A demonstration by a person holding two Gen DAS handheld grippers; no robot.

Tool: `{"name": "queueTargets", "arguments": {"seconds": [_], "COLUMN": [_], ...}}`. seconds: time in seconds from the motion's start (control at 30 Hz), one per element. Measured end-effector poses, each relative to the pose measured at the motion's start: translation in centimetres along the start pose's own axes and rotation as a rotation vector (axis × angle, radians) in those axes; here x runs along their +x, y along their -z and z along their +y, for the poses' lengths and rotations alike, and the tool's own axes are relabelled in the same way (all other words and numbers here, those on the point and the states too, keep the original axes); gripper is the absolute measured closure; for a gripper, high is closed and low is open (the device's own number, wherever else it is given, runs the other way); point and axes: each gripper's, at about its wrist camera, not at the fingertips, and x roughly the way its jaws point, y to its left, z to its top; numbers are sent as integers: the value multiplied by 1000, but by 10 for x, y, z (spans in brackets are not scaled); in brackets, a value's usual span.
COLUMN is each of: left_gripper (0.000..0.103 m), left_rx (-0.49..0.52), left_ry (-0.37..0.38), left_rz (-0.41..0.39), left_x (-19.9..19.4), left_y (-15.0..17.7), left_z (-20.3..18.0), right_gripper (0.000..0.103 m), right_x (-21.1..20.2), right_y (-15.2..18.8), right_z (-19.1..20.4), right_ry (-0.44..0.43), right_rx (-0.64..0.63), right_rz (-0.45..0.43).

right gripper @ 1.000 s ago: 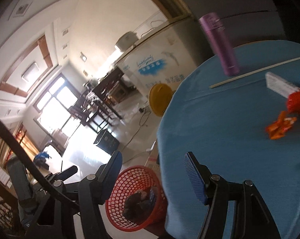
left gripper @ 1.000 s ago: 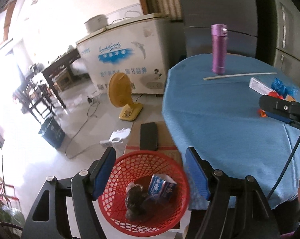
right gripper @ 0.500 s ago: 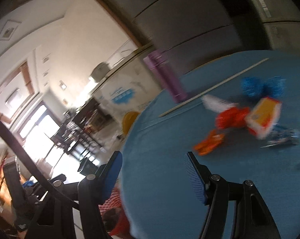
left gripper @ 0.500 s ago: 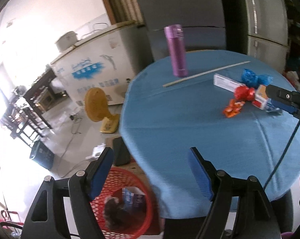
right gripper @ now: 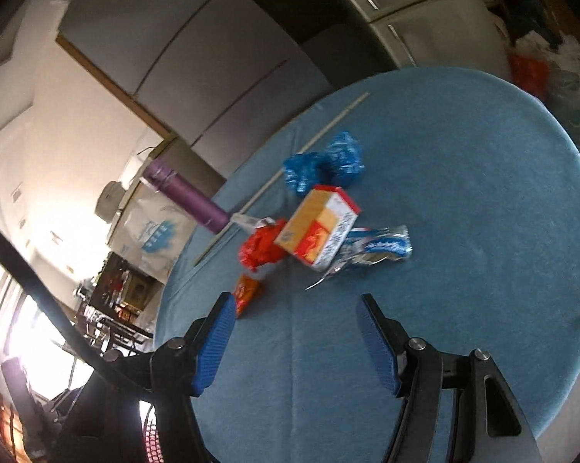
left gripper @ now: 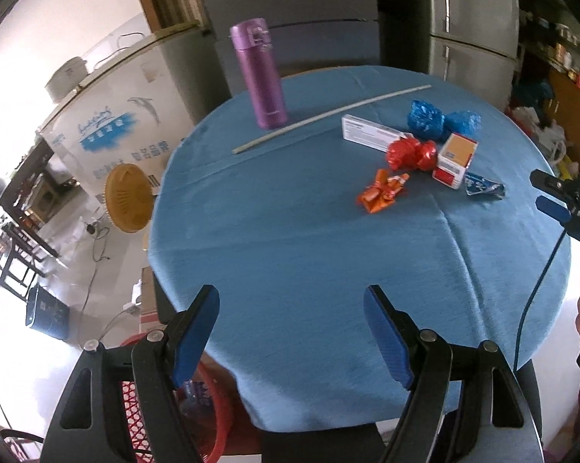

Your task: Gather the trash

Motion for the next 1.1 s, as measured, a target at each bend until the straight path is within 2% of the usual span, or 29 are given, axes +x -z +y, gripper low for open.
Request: {"name": "queueTargets", "arguments": {"seconds": [0.13, 0.27, 0.43, 0.6, 0.7, 0.77, 0.87, 1.0, 1.1], "left_gripper": [25, 25, 25, 25, 25, 25, 25, 25, 25], "left_rx": [-4, -12, -44, -56, -45, -38, -33, -36, -35], "left_ry": [12, 14, 15, 17, 17, 17, 18, 28, 39], "left_rz": [2, 43, 98, 118, 125, 128, 134, 147, 154], "left_x": [4, 17, 33, 38, 40, 41, 43, 48, 49], "left_y": [-4, 0, 5, 6, 6, 6, 5, 6, 6], "left_z": [0, 5, 14, 16, 15, 14, 12, 10, 7], "right_gripper": [35, 35, 35, 35, 35, 35, 35, 35, 35], "right_x": [4, 11, 38, 62, 80, 91, 92, 86, 76], "right_y": [-11, -17, -36, -57, -62, -59, -47, -18, -4], "right_z": [-9, -23, -40, -49, -60, -63, -58, -33, -8], "right_ry": [49, 96, 32, -31, -47, -62, -130, -233, -155], "right_rx": [-2, -40, -29, -4, 17, 16, -19, -107, -266], "right_rz": [-11, -15, 17, 3, 26, 71, 129, 250, 239]}}
